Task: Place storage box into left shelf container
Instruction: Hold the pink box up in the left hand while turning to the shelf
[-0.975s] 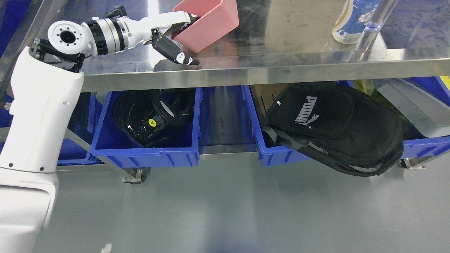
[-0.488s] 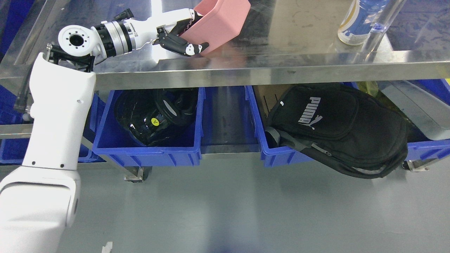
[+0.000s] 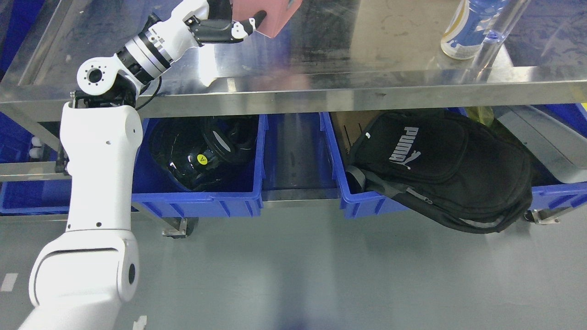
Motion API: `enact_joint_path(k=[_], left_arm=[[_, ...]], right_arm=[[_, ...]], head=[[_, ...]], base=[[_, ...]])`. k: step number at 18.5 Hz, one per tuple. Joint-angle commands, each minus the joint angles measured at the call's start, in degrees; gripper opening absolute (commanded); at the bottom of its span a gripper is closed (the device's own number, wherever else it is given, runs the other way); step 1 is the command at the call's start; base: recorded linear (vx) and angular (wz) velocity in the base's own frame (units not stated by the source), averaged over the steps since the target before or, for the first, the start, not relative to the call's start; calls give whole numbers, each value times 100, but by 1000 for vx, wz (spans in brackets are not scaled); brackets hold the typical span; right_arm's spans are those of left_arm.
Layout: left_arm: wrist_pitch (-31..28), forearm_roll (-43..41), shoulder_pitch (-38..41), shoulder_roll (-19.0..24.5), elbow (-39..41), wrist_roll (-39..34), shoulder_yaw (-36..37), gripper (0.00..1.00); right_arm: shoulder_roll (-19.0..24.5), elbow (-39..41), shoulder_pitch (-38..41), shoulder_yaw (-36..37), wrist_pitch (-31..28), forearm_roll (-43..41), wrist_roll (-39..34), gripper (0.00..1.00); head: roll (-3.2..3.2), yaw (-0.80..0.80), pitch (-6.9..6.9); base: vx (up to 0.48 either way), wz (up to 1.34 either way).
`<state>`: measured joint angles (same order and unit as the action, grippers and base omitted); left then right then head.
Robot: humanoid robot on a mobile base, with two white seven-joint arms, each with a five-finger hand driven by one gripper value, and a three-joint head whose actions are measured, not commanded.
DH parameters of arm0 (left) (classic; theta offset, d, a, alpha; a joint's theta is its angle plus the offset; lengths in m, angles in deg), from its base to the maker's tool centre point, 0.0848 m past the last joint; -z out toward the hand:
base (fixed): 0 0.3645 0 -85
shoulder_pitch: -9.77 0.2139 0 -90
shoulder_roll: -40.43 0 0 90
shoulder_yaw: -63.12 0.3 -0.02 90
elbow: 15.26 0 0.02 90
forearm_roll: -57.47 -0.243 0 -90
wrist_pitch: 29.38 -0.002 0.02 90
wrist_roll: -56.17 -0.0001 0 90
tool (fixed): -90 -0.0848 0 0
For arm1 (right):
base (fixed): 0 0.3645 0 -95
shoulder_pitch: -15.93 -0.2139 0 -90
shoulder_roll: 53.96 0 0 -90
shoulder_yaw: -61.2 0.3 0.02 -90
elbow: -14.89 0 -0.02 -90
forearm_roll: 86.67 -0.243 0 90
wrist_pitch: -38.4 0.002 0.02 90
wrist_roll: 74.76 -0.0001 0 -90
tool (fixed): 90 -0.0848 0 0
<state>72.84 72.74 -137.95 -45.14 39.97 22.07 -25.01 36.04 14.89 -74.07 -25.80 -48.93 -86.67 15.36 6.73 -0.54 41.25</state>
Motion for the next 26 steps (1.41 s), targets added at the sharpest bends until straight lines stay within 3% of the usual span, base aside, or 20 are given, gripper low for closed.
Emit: enact_joint_path(k=[1, 3, 6, 10, 14, 21, 26], left_arm=[[412, 1670, 576, -342, 706, -44, -794, 1], [832, 1820, 937, -342, 1233, -550, -627, 1], [1360, 1856, 1490, -342, 2085, -1955, -101, 3], [1415, 1550, 2755, -342, 3553, -3179, 893, 4], [1353, 1408, 3232, -342, 4101, -4506, 930, 4], [1467, 1408, 3758, -342, 4101, -4351, 833, 4], [1415, 1408, 4303, -342, 4057, -4324, -89, 4]], right_arm=[[-100, 100, -26, -1, 14, -123, -4, 100], [-100, 100, -26, -1, 14, -123, -4, 100], [-100, 100, -26, -1, 14, -123, 5, 100], [-100, 100, -18, -1, 14, -123, 5, 100], [-100, 100, -26, -1, 14, -123, 5, 100], [-100, 100, -26, -1, 14, -123, 5, 100], [-100, 100, -18, -1, 14, -123, -4, 100]], head=[[0, 0, 0], [0, 0, 0], [0, 0, 0], [0, 0, 0], [0, 0, 0], [0, 0, 0], [0, 0, 2]], base=[[0, 0], [3, 13], [3, 14], [-2, 23], [-31, 427], [-73, 979], [12, 1139]])
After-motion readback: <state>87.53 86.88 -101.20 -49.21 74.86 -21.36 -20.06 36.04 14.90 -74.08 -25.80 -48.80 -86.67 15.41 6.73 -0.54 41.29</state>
